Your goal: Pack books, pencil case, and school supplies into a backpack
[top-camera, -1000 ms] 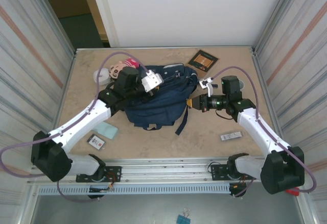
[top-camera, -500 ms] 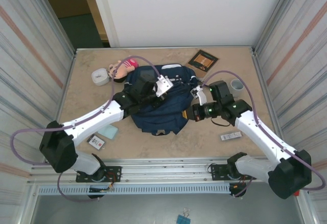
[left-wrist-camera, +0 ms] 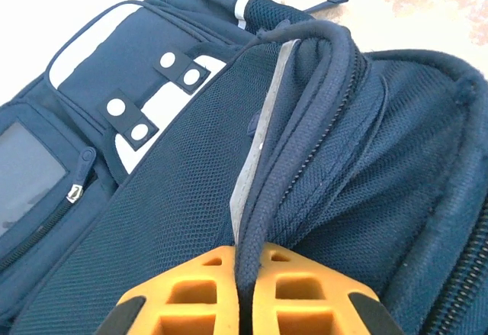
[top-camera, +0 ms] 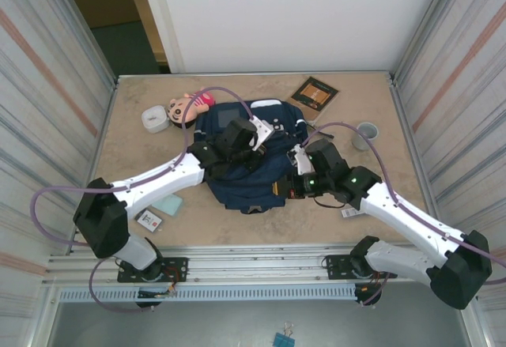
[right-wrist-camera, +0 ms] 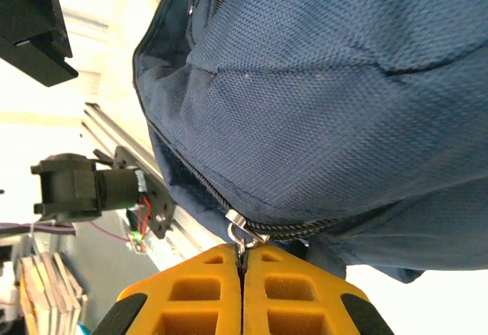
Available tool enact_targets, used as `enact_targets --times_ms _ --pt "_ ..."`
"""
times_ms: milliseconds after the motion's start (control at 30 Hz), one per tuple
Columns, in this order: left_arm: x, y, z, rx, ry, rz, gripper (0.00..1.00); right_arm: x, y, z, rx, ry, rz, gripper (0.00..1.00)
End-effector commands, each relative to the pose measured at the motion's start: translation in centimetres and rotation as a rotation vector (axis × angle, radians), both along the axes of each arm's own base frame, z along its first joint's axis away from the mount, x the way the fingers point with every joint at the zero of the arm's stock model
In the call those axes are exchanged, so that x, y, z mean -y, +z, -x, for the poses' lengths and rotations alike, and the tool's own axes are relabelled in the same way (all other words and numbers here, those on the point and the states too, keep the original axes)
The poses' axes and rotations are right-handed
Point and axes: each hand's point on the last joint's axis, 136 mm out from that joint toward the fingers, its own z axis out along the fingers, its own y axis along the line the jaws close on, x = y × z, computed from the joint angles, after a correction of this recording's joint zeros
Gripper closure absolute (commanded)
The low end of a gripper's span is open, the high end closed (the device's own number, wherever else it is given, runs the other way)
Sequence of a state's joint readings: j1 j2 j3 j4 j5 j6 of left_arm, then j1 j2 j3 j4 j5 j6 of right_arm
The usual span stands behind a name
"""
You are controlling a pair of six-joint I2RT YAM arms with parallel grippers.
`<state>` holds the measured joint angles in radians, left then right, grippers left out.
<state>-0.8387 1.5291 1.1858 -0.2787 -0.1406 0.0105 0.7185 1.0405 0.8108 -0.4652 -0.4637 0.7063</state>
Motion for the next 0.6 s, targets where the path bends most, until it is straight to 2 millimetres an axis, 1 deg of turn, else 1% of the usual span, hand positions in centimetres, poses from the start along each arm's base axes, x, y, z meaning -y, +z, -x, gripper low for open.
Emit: enact_targets --times_ms 0,167,233,300,333,367,433,467,567 --pt "0.6 2.6 -2.5 0.025 0.129 0.131 1.0 -2.1 1.1 1.5 -0.134 0.015 -0.1 0.94" --pt "2.1 2.6 -1.7 -0.04 0.116 0.221 1.0 -4.0 0.5 0.4 -0.199 -0.074 -0.149 0.93" --pt "2.6 2.6 -1.4 -0.033 0.095 0.235 1.0 -4.2 0.4 0.0 -0.185 -0.11 -0.152 0.93" --pt "2.9 2.8 -1.2 -0.027 0.071 0.251 1.0 -3.8 0.4 -0.1 -0.167 -0.143 -0.157 0.89" --pt "3.1 3.1 -1.0 -0.017 0.049 0.262 1.0 -3.3 0.3 -0.2 -0.158 -0.165 -0.155 0.84" --pt "3.3 3.2 -0.7 -0.007 0.021 0.27 1.0 -2.7 0.5 -0.1 -0.144 -0.187 -0.155 0.75" --pt "3.9 3.6 0.0 0.013 -0.053 0.279 1.0 -1.0 0.6 -0.2 -0.124 -0.244 -0.159 0.53" --pt "4.1 3.9 0.4 0.025 -0.096 0.282 1.0 -0.2 0.8 -0.2 -0.119 -0.27 -0.167 0.43" --pt "4.6 4.8 1.7 0.044 -0.204 0.316 1.0 2.5 1.1 -0.1 -0.13 -0.344 -0.184 0.24"
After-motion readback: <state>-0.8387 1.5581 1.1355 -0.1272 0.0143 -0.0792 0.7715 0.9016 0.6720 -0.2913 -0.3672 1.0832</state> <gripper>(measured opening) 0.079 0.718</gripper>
